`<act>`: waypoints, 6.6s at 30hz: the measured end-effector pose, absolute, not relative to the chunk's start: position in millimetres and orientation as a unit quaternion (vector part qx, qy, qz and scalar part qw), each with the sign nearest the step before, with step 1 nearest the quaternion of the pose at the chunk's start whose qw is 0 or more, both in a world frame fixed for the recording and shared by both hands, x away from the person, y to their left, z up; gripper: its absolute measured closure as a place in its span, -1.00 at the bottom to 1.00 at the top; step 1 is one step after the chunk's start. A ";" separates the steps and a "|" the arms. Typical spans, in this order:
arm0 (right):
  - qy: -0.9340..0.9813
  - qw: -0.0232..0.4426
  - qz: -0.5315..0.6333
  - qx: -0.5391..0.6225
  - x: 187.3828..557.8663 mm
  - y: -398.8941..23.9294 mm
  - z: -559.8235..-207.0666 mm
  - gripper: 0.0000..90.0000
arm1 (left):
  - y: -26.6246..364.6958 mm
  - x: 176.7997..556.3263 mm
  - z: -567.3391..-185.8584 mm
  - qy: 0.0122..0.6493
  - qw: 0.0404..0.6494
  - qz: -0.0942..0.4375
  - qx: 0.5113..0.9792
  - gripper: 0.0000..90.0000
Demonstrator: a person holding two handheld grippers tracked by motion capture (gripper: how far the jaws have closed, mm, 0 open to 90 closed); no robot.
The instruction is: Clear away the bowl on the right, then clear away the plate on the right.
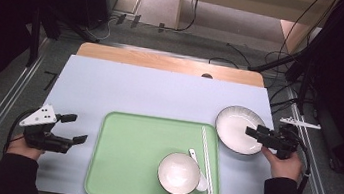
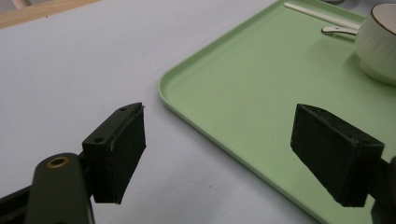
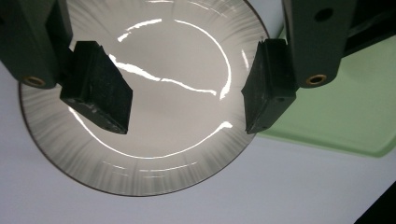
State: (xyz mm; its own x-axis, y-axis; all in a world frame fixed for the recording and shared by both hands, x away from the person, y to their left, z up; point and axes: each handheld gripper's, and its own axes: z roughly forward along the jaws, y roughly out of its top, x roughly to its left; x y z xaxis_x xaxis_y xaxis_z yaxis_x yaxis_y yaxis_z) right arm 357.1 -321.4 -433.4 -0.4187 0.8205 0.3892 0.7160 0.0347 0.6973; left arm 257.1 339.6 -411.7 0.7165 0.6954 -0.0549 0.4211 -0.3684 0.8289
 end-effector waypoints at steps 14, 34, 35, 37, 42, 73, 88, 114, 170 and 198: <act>0.686 0.084 0.432 0.579 361.8 -351.9 -442.7 -0.21 | 341.3 257.2 -410.8 0.353 0.449 0.159 0.805 -0.60; 0.669 0.082 0.397 0.624 388.5 -350.9 -486.0 0.22 | 340.3 259.7 -411.5 0.384 0.446 0.181 0.787 -0.64; 0.666 0.080 0.396 0.627 389.0 -350.1 -487.4 0.26 | 340.6 259.7 -411.6 0.384 0.447 0.181 0.787 -0.64; 0.658 0.088 0.403 0.630 389.7 -349.5 -490.1 0.35 | 340.8 259.9 -411.6 0.384 0.447 0.181 0.787 -0.64; 0.637 0.099 0.412 0.644 388.9 -346.1 -494.3 0.50 | 339.7 260.7 -412.2 0.387 0.445 0.183 0.787 -0.65; 0.569 0.023 0.449 0.689 384.7 -367.3 -474.2 0.89 | 337.4 266.6 -412.4 0.443 0.440 0.194 0.756 -0.63; 0.549 0.008 0.475 0.688 377.9 -370.3 -445.6 0.88 | 336.3 266.0 -399.0 0.427 0.497 0.147 0.741 -0.42; 0.597 -0.047 0.501 0.625 400.7 -288.3 -411.9 0.87 | 301.5 297.5 -368.4 0.450 0.492 0.108 0.738 -0.17; 0.653 -0.139 0.510 0.542 410.9 -129.4 -403.7 0.84 | 191.3 357.6 -397.6 0.549 0.493 0.064 0.672 0.67; 0.724 -0.040 0.517 0.455 406.2 -131.2 -391.6 0.09 | 249.7 369.6 -402.8 0.616 0.493 -0.045 0.612 0.89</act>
